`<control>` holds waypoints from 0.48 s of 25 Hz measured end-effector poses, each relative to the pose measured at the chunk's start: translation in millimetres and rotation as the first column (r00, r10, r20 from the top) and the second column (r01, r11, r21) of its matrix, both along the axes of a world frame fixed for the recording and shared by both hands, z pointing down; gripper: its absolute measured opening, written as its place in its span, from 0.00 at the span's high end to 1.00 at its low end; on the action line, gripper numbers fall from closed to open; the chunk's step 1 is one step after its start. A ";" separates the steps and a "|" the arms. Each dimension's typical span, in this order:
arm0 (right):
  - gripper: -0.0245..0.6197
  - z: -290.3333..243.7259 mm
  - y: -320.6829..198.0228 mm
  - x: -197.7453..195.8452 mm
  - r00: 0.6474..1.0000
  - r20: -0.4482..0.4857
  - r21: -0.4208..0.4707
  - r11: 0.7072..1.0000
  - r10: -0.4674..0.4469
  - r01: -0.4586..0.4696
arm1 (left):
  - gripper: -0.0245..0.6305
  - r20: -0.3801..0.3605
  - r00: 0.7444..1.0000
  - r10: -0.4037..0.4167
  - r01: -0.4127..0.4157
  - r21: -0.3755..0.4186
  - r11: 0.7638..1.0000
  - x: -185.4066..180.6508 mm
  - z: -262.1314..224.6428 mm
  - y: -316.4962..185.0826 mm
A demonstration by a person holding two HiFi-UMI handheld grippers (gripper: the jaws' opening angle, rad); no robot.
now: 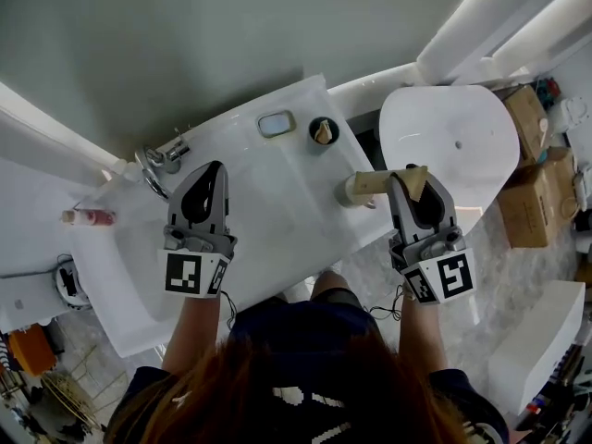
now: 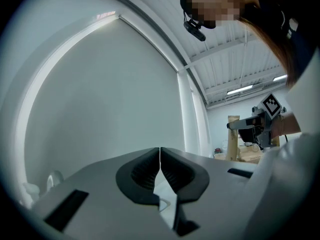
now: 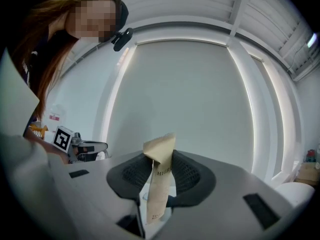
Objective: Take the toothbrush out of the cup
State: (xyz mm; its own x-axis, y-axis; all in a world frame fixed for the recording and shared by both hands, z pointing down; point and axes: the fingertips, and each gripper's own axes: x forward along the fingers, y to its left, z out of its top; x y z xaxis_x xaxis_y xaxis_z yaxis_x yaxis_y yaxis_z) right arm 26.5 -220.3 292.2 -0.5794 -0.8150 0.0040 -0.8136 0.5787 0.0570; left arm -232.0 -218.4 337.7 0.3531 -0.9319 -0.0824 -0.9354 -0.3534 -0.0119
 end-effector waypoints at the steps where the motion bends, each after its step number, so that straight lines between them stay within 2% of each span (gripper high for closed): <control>1: 0.76 -1.2 -7.0 -1.3 1.000 0.007 0.003 1.000 -0.020 0.020 | 0.93 0.015 1.000 -0.018 0.018 -0.001 1.000 -0.2 0.1 -0.8; 4: 0.76 -1.7 -29.1 -2.8 0.994 0.019 0.017 0.994 -0.106 0.105 | 0.93 0.055 0.995 -0.089 0.089 0.003 0.996 3.6 -0.4 -6.3; 7: 0.76 2.8 -50.3 5.9 0.977 0.001 0.028 0.977 -0.211 0.211 | 0.93 0.063 0.979 -0.196 0.195 0.019 0.981 14.5 -2.4 -13.4; 9: 0.76 4.1 -64.3 17.2 0.955 -0.015 0.040 0.955 -0.295 0.295 | 0.93 0.055 0.958 -0.280 0.279 0.028 0.960 27.4 -0.4 -19.0; 12: 0.76 4.3 -85.4 42.7 0.900 -0.033 0.049 0.898 -0.435 0.437 | 0.93 0.035 0.909 -0.416 0.415 0.030 0.909 57.1 2.9 -22.5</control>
